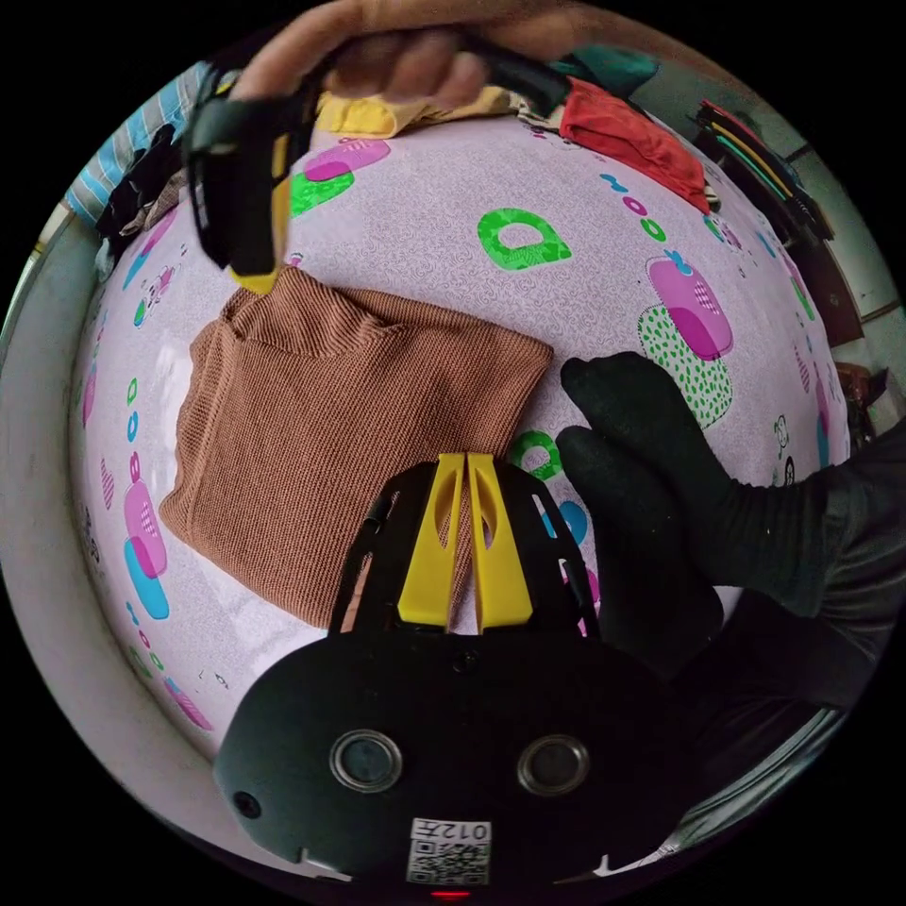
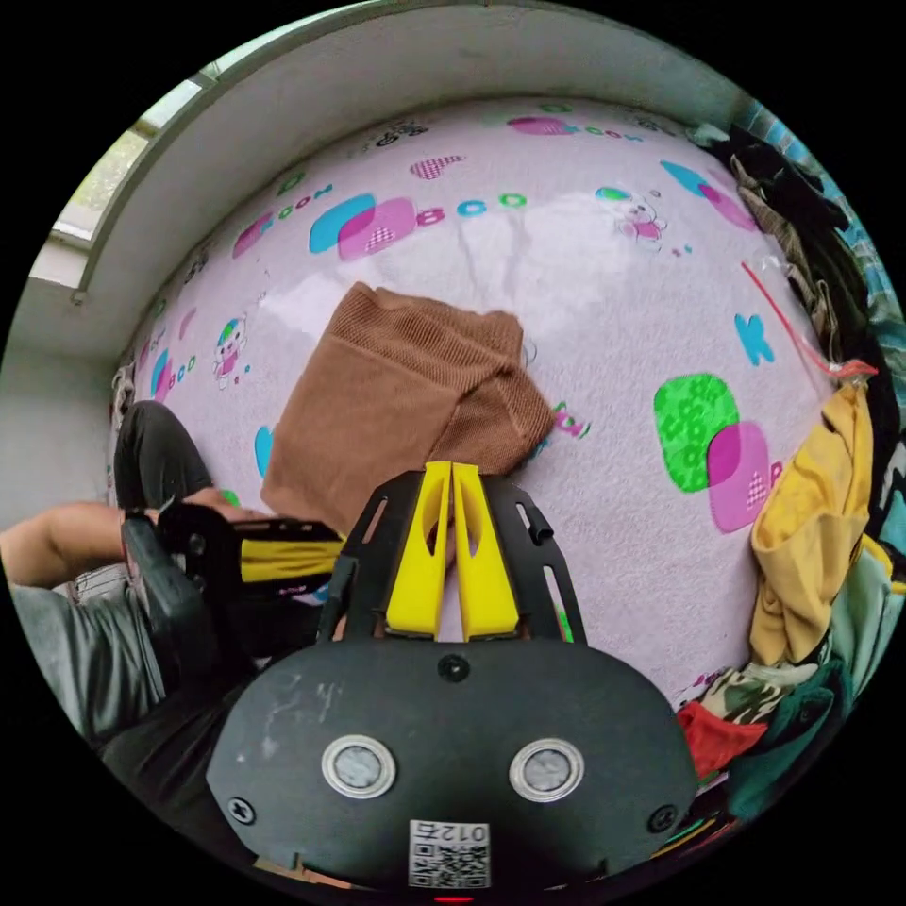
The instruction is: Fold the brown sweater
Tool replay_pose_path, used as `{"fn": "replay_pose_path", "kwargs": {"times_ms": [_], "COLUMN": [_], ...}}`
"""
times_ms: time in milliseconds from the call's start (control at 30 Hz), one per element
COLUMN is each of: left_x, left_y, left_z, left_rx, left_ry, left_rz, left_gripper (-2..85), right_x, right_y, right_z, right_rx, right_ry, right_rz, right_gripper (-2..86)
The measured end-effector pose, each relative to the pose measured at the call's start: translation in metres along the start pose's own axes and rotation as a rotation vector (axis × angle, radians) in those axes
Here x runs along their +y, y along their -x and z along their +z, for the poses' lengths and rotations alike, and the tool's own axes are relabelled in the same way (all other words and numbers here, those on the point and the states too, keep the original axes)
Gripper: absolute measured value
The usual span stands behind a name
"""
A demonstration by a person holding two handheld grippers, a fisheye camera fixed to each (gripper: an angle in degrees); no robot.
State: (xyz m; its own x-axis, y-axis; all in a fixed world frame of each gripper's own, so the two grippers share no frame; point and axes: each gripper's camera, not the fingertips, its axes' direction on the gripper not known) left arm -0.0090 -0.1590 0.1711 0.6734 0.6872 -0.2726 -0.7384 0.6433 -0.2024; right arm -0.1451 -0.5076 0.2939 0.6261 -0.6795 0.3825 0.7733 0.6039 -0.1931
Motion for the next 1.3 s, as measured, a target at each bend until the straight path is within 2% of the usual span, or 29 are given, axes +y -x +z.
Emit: {"fn": "replay_pose_path", "kwargs": {"times_ms": [167,367,667,1033,1300], "left_x": [-0.005,-0.008,-0.008,-0.003,-0.023], "left_y": [-0.002,-0.006,-0.009,-0.008,0.016], "left_z": [0.0,0.0,-0.001,-0.019,-0.052], "left_rx": [0.0,-0.013,-0.01,0.035,-0.099], "left_ry": [0.013,0.015,0.007,-0.025,-0.114], "left_rz": [-0.001,0.014,-0.004,-0.017,-0.076], "left_gripper": [0.4,0.3,0.3,0.1,-0.1], "right_x": [-0.025,-0.025,-0.019,0.014,0.019], "right_y": [-0.002,-0.01,-0.008,-0.034,-0.054], "right_z": [0.037,0.034,0.028,0.004,-0.009], "right_rx": [0.061,0.037,0.118,-0.077,-0.052], "right_ry": [0.129,0.108,0.103,-0.05,-0.12], "right_rz": [-0.034,-0.008,-0.031,0.062,0.138], "right_gripper": [-1.0,-1.0,-1.0,0.1,5.1]}}
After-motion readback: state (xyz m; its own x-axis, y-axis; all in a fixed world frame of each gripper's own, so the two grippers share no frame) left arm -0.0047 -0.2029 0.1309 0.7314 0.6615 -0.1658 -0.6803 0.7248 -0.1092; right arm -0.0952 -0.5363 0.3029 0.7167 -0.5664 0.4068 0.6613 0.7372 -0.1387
